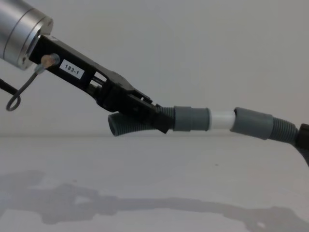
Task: Use both hands to pick up one end of the pipe from the table, align the ends, and insert them.
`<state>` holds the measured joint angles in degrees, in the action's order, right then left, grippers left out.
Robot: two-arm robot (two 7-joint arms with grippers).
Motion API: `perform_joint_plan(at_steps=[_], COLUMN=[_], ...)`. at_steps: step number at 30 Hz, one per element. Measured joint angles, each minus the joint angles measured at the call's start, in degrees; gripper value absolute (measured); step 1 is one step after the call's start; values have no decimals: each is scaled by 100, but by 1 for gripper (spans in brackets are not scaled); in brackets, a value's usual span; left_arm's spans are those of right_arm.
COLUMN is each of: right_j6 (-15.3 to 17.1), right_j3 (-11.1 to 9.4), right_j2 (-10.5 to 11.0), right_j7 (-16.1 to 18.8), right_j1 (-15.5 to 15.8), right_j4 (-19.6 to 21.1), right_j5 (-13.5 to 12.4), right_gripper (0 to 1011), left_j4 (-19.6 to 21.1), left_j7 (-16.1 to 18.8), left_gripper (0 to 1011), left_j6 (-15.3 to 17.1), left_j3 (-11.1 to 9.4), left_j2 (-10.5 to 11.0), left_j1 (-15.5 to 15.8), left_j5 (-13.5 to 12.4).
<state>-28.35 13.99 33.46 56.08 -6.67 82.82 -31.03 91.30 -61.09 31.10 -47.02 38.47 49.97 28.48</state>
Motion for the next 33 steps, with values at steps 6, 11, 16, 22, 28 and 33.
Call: perform_joint_plan(at_steps=[6, 11, 16, 22, 28, 33], right_j6=[-138, -237, -324, -433, -490, -533], right_j3=[23, 46, 78, 125, 158, 183], right_j2=[11, 26, 42, 68, 97, 122], right_j7=[112, 199, 291, 407, 473, 514], right_j1=[-13, -26, -40, -53, -61, -68], right_j4=[-33, -57, -74, -91, -105, -117], right_j5=[-64, -114, -160, -226, -263, -286], right_gripper=[16, 15, 15, 15, 16, 16], left_j4=[-90, -143, -239, -355, -440, -485], left_j7=[-69, -111, -175, -279, -369, -463], left_gripper=[294, 294, 294, 294, 294, 294], left_j6=[-33, -63, -116, -216, -279, -309], left_j3=[-77, -117, -173, -243, -299, -346], left_j2=[-32, -54, -99, -159, -189, -201], left_j1=[92, 144, 218, 298, 354, 397], left_j5=[-2, -1, -1, 11, 40, 81])
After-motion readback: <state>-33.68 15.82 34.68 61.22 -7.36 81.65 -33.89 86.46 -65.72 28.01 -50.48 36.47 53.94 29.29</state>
